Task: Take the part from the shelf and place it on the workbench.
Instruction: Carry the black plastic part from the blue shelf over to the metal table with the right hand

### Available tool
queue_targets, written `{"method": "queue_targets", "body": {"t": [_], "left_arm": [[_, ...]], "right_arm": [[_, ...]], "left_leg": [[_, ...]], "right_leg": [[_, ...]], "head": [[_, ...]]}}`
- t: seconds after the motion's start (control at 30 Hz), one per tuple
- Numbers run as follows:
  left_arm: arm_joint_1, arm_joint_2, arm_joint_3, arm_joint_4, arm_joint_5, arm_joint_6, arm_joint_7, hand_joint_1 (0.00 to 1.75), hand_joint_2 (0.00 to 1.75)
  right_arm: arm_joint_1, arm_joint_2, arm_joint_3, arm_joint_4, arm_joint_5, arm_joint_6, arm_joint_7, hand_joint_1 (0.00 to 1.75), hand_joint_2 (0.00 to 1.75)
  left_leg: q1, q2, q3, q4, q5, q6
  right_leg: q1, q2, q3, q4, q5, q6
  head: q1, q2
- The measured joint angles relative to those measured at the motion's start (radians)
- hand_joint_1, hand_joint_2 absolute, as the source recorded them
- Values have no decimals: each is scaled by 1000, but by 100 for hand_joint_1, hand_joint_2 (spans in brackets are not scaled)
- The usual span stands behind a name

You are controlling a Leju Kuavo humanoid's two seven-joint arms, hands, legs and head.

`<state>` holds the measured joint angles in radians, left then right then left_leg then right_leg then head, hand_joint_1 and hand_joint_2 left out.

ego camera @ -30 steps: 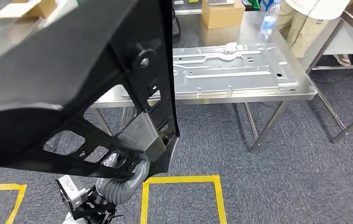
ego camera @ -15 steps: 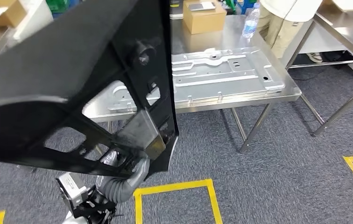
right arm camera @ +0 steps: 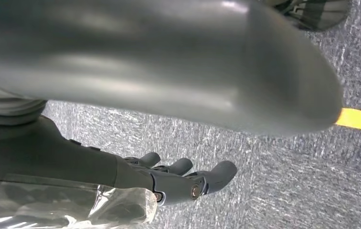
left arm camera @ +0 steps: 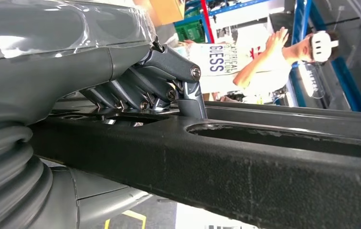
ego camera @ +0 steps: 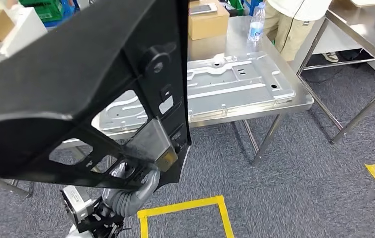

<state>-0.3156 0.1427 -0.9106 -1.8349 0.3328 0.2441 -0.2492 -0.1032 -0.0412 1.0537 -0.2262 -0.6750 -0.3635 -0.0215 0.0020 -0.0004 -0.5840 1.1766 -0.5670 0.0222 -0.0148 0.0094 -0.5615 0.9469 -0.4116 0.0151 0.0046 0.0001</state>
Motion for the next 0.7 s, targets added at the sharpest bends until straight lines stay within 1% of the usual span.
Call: {"method": "queue_targets", "body": {"t": [0.03, 0.07, 0.1, 0.13, 0.17, 0.2, 0.23, 0.27, 0.3, 0.37, 0.4, 0.43, 0.47, 0.5, 0.53, 0.57, 0.6, 0.63, 0.67, 0.7], "left_arm": [[2, 0, 0, 0, 0, 0, 0, 175, 175], [3, 0, 0, 0, 0, 0, 0, 175, 175], [4, 0, 0, 0, 0, 0, 0, 175, 175], [4, 0, 0, 0, 0, 0, 0, 175, 175], [4, 0, 0, 0, 0, 0, 0, 175, 175], [4, 0, 0, 0, 0, 0, 0, 175, 175], [3, 0, 0, 0, 0, 0, 0, 175, 175], [2, 0, 0, 0, 0, 0, 0, 175, 175], [2, 1, 0, 0, 0, 0, 1, 175, 175], [2, 1, 0, 0, 0, 0, 1, 175, 175], [2, 1, 0, 0, 1, 1, 1, 175, 175], [1, 1, 0, 0, 1, 1, 0, 175, 175], [-1, 1, 0, 0, 1, 1, 1, 175, 175], [-1, 1, 0, 0, 1, 1, 1, 175, 175], [1, 1, 0, 0, 1, 2, 1, 175, 175], [2, 1, -1, 0, 1, 2, 1, 175, 175], [4, 1, -1, 0, 1, 2, 1, 175, 175], [5, 1, -1, 0, 1, 2, 1, 175, 175], [5, 1, -1, 0, 1, 2, 1, 175, 175], [5, 1, 0, 0, 1, 2, 1, 175, 175]], "right_arm": [[1, 0, 0, 0, 0, 0, 0, 0, 0], [3, 0, 0, 0, 0, 0, 0, 0, 0], [3, 0, 0, 0, 0, 0, 0, 0, 0], [4, 0, 0, 0, 0, 0, 0, 0, 0], [3, 0, 0, 0, 0, 0, 0, 0, 0], [3, 0, 0, 0, 0, 0, 0, 0, 0], [2, 0, 0, 0, 0, 0, 0, 0, 0], [2, 1, 0, 0, 0, 0, 0, 0, 0], [2, 1, 0, 0, -1, 0, 1, 0, 0], [2, 1, 0, 0, -1, 0, 1, 0, 0], [2, 1, 0, 0, -1, 0, 1, 0, 0], [1, 1, 1, 0, -1, 0, 1, 0, 0], [0, 1, 1, 0, 0, 0, 0, 0, 0], [-1, 2, 1, 0, 0, 0, 0, 0, 0], [0, 2, 1, 0, 0, 0, 0, 0, 0], [2, 2, 1, 0, 0, 0, 0, 0, 0], [3, 1, 1, 0, 0, 0, 0, 0, 0], [4, 1, 1, 0, 0, 0, 0, 0, 0], [4, 0, 1, 0, 0, 0, 0, 0, 0], [4, 0, 1, 0, 1, 0, 0, 0, 0]], "left_leg": [[2, 0, -41, 55, -19, -3], [3, 0, -67, 77, -20, -4], [3, 0, -73, 57, 3, -2], [3, 0, -60, -1, 47, 1], [1, 0, -35, -81, 101, 7], [-2, 0, -12, -150, 141, 13], [-6, -1, 4, -200, 161, 19], [-10, -1, 12, -226, 168, 25], [-13, -2, 14, -230, 163, 30], [-12, -2, 29, -238, 166, 42], [-10, -2, 37, -241, 165, 47], [-7, -1, 46, -243, 164, 52], [-7, 1, 51, -244, 161, 55], [-7, 1, 54, -244, 157, 58], [-7, 1, 56, -244, 153, 59], [-7, 0, 60, -243, 149, 60], [-7, -1, 65, -243, 144, 58], [-5, -2, 73, -243, 138, 56], [-4, -2, 82, -243, 131, 52], [-4, -2, 92, -241, 123, 48]], "right_leg": [[1, 1, 4, 0, -5, 0], [1, 3, 10, 0, -11, 1], [1, 5, 18, 0, -17, 3], [2, 7, 29, 0, -24, 4], [2, 9, 39, 0, -31, 7], [3, 10, 49, -2, -37, 9], [2, 10, 54, -4, -42, 13], [1, 10, 58, -5, -45, 19], [2, 10, 60, -2, -44, 25], [1, 8, 62, 12, -47, 36], [2, 7, 55, 36, -58, 39], [1, 5, 35, 75, -79, 41], [1, 4, 2, 134, -107, 43], [1, 4, -41, 203, -136, 45], [1, 3, -81, 263, -156, 46], [1, 3, -110, 297, -162, 47], [0, 3, -120, 292, -146, 48], [0, 3, -108, 247, -109, 50], [-2, 1, -81, 175, -60, 52], [-2, -1, -53, 101, -25, 53]], "head": [[0, 0], [-1, 0], [-1, 0], [-1, 0], [-1, 0], [0, 0], [0, 0], [0, 0], [0, 0], [0, 0], [1, 0], [2, 0], [3, 0], [4, 0], [4, 0], [4, 0], [5, 0], [5, 0], [5, 0], [5, 0]]}}
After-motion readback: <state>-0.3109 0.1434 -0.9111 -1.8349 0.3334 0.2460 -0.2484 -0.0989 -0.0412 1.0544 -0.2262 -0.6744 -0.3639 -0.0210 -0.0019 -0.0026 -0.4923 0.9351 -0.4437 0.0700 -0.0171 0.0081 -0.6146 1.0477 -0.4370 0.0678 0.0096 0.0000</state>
